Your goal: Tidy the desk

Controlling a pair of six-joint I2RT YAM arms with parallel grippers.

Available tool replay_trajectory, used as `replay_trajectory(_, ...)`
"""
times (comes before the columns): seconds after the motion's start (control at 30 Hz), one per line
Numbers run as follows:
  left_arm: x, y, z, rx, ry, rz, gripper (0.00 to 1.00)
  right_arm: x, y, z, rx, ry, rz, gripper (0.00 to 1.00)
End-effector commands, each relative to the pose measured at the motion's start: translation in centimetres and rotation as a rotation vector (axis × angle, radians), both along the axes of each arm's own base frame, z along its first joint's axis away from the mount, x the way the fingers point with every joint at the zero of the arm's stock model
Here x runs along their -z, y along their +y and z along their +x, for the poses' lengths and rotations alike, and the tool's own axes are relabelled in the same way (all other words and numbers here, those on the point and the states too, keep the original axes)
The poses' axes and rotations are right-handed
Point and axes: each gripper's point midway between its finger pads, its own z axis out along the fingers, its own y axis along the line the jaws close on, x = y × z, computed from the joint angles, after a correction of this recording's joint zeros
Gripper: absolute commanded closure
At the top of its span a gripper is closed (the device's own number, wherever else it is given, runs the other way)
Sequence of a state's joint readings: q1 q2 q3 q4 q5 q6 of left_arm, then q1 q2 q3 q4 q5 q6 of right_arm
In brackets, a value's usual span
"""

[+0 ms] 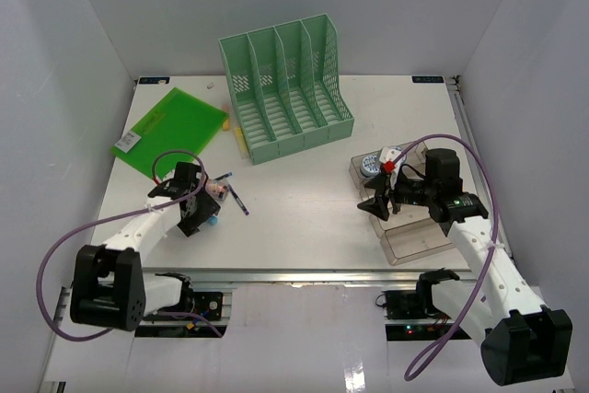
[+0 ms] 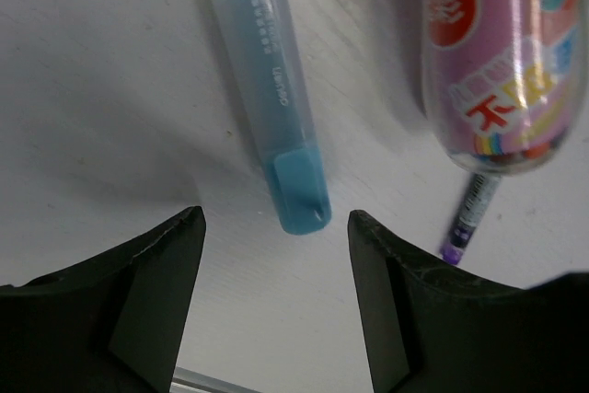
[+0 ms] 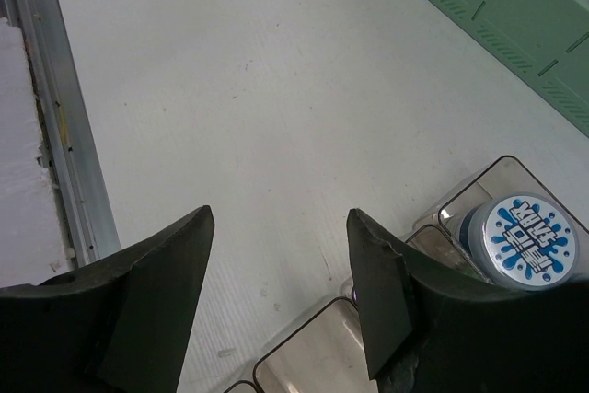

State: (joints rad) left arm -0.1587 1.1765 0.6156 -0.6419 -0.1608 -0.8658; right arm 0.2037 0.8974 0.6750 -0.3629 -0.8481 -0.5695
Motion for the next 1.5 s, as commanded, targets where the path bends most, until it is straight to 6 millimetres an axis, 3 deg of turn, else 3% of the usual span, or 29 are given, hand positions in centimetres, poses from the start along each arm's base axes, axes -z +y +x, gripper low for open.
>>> replay_trajectory(0.0, 0.2, 1.8, 1.8, -0.061, 0.010, 0.066, 0.27, -1.6, 0.0, 0.3, -0.001, -0.042, 0.036, 0.32)
replay_trajectory(0.1, 0.9, 2.9, 2.3, -0.079, 0.039, 0.093, 0.30, -1.6, -0.1, 0.4, 0.006, -0.044, 0.036, 0.32)
replay_trajectory(0.17, 1.0, 3.2, 2.7, -0.078, 0.040, 0.096, 0.37, -1.5, -0.2, 0.4, 0.008, -0.040, 0.034, 0.32)
replay_trajectory(0.23, 1.1, 3.2, 3.0, -0.072, 0.044, 0.087, 0.46, -1.4, -0.2, 0.5, 0.010, -0.036, 0.034, 0.32)
replay_trajectory(0.33, 1.2, 3.3, 2.8, -0.064, 0.048, 0.084, 0.69, -1.4, -0.3, 0.6, 0.015, -0.038, 0.032, 0.32)
replay_trajectory(0.53, 0.8, 3.4, 1.8, -0.065, 0.031, 0.085, 0.87, -1.5, -0.5, 0.6, 0.021, -0.040, 0.036, 0.32)
replay_trajectory(0.63, -1.5, 2.4, 1.4, -0.063, -0.056, 0.019, 0.95, -1.6, -0.7, 0.8, 0.031, -0.045, 0.035, 0.31)
replay_trajectory(0.77, -6.7, -0.7, 0.9, 0.014, -0.255, -0.152, 1.00, -2.0, -1.2, 1.0, 0.052, -0.064, 0.034, 0.30)
replay_trajectory(0.87, -11.6, -4.3, 0.7, 0.185, -0.466, -0.319, 1.00, -2.4, -1.6, 1.4, 0.068, -0.098, 0.020, 0.25)
replay_trajectory(0.93, -15.8, -8.9, 0.1, 0.454, -0.656, -0.504, 1.00, -2.8, -2.4, 1.9, 0.109, -0.124, 0.006, 0.25)
replay_trajectory(1.0, -17.3, -12.9, -1.4, 0.667, -0.739, -0.684, 1.00, -3.2, -3.9, 3.0, 0.187, -0.138, 0.000, 0.26)
replay_trajectory(1.03, -17.7, -13.7, -1.4, 0.719, -0.763, -0.721, 1.00, -3.3, -4.2, 3.1, 0.201, -0.135, 0.002, 0.26)
replay_trajectory(1.1, -18.7, -17.9, -1.6, 0.922, -0.793, -0.665, 1.00, -3.7, -6.2, 4.3, 0.297, -0.132, 0.016, 0.26)
replay_trajectory(1.2, -18.3, -25.7, -2.4, 1.160, -0.705, -0.643, 1.00, -4.2, -7.9, 4.8, 0.369, -0.129, 0.038, 0.26)
replay_trajectory(1.27, -17.6, -30.4, -1.5, 1.289, -0.671, -0.598, 1.00, -4.5, -8.7, 4.8, 0.397, -0.139, 0.045, 0.26)
replay_trajectory(1.4, -16.5, -36.7, 0.5, 1.439, -0.651, -0.524, 1.00, -5.1, -9.9, 4.6, 0.429, -0.170, 0.055, 0.25)
replay_trajectory(1.47, -16.1, -40.1, 2.6, 1.507, -0.664, -0.476, 1.00, -5.2, -10.2, 4.5, 0.436, -0.180, 0.057, 0.25)
